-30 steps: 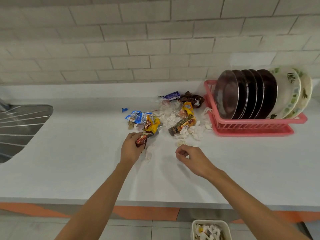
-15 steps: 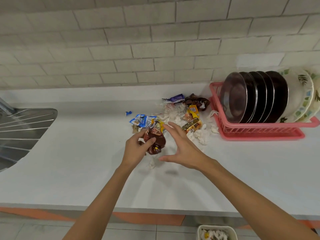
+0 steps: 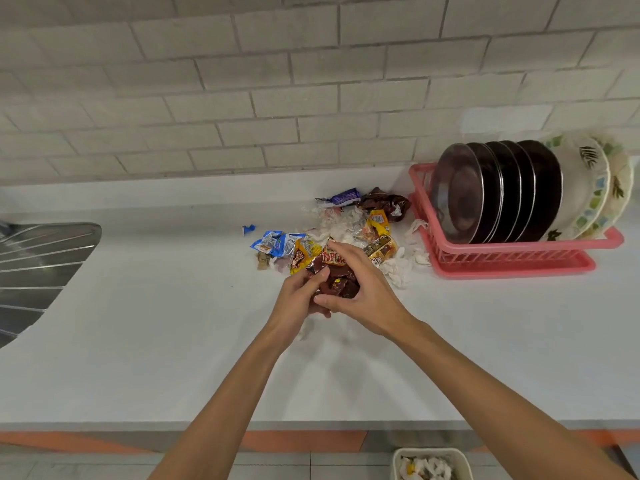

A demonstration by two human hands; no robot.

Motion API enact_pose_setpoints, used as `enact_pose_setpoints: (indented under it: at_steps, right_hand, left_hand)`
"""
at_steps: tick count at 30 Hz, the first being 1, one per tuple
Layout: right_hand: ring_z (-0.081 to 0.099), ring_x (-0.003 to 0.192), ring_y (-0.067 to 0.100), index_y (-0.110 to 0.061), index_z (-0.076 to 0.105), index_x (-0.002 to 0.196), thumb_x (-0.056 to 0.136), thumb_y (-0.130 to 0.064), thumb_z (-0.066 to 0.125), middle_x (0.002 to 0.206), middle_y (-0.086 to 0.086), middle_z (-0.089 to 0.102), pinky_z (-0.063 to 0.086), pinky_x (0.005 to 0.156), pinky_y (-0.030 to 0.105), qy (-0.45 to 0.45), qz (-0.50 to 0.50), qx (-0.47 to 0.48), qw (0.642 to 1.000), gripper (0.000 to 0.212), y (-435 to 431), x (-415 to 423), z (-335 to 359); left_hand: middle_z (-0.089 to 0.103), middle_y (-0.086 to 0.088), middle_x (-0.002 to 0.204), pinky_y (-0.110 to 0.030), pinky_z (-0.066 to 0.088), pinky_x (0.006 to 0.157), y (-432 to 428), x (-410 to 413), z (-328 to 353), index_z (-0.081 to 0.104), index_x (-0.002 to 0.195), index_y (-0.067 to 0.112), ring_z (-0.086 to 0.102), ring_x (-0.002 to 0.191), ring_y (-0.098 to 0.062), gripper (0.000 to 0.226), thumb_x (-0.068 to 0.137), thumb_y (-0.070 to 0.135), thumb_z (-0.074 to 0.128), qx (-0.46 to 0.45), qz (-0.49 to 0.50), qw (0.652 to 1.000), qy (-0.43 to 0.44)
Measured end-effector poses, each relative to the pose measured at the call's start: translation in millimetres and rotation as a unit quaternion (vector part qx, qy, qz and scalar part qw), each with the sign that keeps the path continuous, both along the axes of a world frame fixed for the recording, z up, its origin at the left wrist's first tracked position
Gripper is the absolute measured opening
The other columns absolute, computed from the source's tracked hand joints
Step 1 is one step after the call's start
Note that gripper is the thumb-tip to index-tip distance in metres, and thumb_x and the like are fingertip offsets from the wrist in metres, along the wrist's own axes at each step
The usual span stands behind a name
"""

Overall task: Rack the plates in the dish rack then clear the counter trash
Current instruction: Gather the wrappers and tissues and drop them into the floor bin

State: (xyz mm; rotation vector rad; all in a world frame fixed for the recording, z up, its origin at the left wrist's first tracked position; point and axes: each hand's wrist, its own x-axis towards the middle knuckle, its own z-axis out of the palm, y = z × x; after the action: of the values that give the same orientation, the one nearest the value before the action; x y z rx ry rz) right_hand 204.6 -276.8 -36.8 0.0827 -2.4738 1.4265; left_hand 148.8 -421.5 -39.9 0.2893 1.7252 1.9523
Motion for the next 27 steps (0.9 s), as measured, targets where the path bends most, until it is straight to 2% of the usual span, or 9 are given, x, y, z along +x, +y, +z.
enact_pose_setpoints:
  at_steps: [2, 5, 8, 12, 17, 19, 23, 25, 27]
  right_hand:
    - [0.051, 0.122, 0.004, -0.028, 0.046, 0.141, 0.075, -0.042, 0.080, 0.132, -0.010, 0.052, 0.044, 0.100, 0.023, 0.012, -0.024, -0.045, 0.999, 0.076, 1.1, 1.0, -0.1]
    - [0.062, 0.107, 0.006, -0.028, 0.059, 0.128, 0.074, -0.033, 0.081, 0.117, -0.009, 0.064, 0.052, 0.092, 0.028, 0.008, -0.063, -0.105, 0.992, 0.059, 4.0, 0.6, 1.0]
    - [0.065, 0.097, 0.004, -0.026, 0.065, 0.121, 0.074, -0.019, 0.080, 0.106, -0.010, 0.068, 0.052, 0.084, 0.021, 0.003, -0.074, -0.106, 0.992, 0.050, 4.3, 2.1, 1.9]
    - [0.066, 0.092, 0.001, -0.024, 0.071, 0.110, 0.075, -0.010, 0.076, 0.100, -0.014, 0.070, 0.052, 0.081, 0.017, 0.009, -0.079, -0.091, 0.993, 0.038, 7.8, 3.9, 3.6]
    - [0.067, 0.091, 0.004, -0.025, 0.074, 0.097, 0.076, -0.011, 0.070, 0.094, -0.013, 0.072, 0.055, 0.082, 0.029, 0.018, -0.120, -0.041, 0.992, 0.025, 21.5, 4.1, -0.4]
    - [0.068, 0.085, 0.005, -0.024, 0.074, 0.092, 0.077, -0.013, 0.069, 0.090, -0.013, 0.072, 0.056, 0.078, 0.032, 0.008, -0.138, -0.034, 0.990, 0.019, 26.1, 4.6, -1.4]
    - [0.065, 0.076, 0.003, -0.023, 0.074, 0.080, 0.080, -0.012, 0.070, 0.079, -0.018, 0.070, 0.054, 0.072, 0.028, -0.005, -0.160, -0.028, 0.987, 0.012, 30.0, 7.1, 2.9]
    - [0.065, 0.071, 0.004, -0.021, 0.074, 0.078, 0.082, -0.018, 0.071, 0.073, -0.016, 0.070, 0.053, 0.068, 0.029, -0.019, -0.159, -0.023, 0.987, 0.006, 31.2, 7.6, 3.1]
    - [0.064, 0.064, 0.010, -0.021, 0.073, 0.074, 0.083, -0.030, 0.073, 0.067, -0.008, 0.068, 0.052, 0.062, 0.033, -0.037, -0.158, -0.024, 0.986, 0.013, 32.4, 7.5, 1.7]
  left_hand:
    - [0.067, -0.016, 0.076, -0.031, 0.051, 0.055, 3.2, 3.0, 0.3, 0.061, 0.106, -0.004, 0.062, 0.059, -0.026, 0.033, 0.100, 0.026, 0.048, 0.010, -0.019, 1.000, -0.013]
    - [0.068, -0.015, 0.085, -0.032, 0.054, 0.065, 7.5, 8.7, -2.2, 0.062, 0.107, -0.001, 0.065, 0.065, -0.027, 0.044, 0.105, 0.031, 0.032, 0.042, -0.042, 0.996, -0.067]
    - [0.070, -0.012, 0.086, -0.036, 0.052, 0.075, 8.3, 14.2, -7.4, 0.061, 0.108, 0.001, 0.068, 0.070, -0.029, 0.042, 0.106, 0.026, 0.027, 0.069, -0.050, 0.992, -0.094]
    - [0.070, -0.014, 0.083, -0.034, 0.054, 0.074, 14.7, 19.6, -8.0, 0.062, 0.107, 0.001, 0.070, 0.072, -0.028, 0.038, 0.105, 0.020, 0.029, 0.062, -0.058, 0.992, -0.090]
    - [0.071, -0.014, 0.086, -0.029, 0.058, 0.070, 23.9, 24.4, -12.1, 0.062, 0.104, 0.002, 0.073, 0.076, -0.026, 0.021, 0.102, 0.006, 0.042, 0.029, -0.007, 0.996, -0.079]
    - [0.073, -0.014, 0.091, -0.029, 0.057, 0.067, 19.9, 23.1, -14.5, 0.064, 0.104, 0.002, 0.073, 0.078, -0.028, 0.017, 0.100, 0.008, 0.048, 0.005, 0.027, 0.997, -0.065]
    - [0.074, -0.007, 0.089, -0.028, 0.052, 0.065, 20.1, 24.3, -15.8, 0.068, 0.096, 0.007, 0.070, 0.072, -0.021, 0.019, 0.099, 0.013, 0.050, -0.064, 0.007, 0.998, -0.019]
    - [0.075, -0.004, 0.088, -0.028, 0.049, 0.066, 22.4, 23.3, -15.2, 0.068, 0.096, 0.008, 0.069, 0.072, -0.019, 0.020, 0.099, 0.011, 0.049, -0.083, 0.006, 0.997, 0.003]
    - [0.075, -0.003, 0.087, -0.028, 0.048, 0.066, 23.9, 19.7, -14.0, 0.069, 0.095, 0.009, 0.069, 0.072, -0.018, 0.020, 0.099, 0.011, 0.049, -0.094, 0.013, 0.995, 0.025]
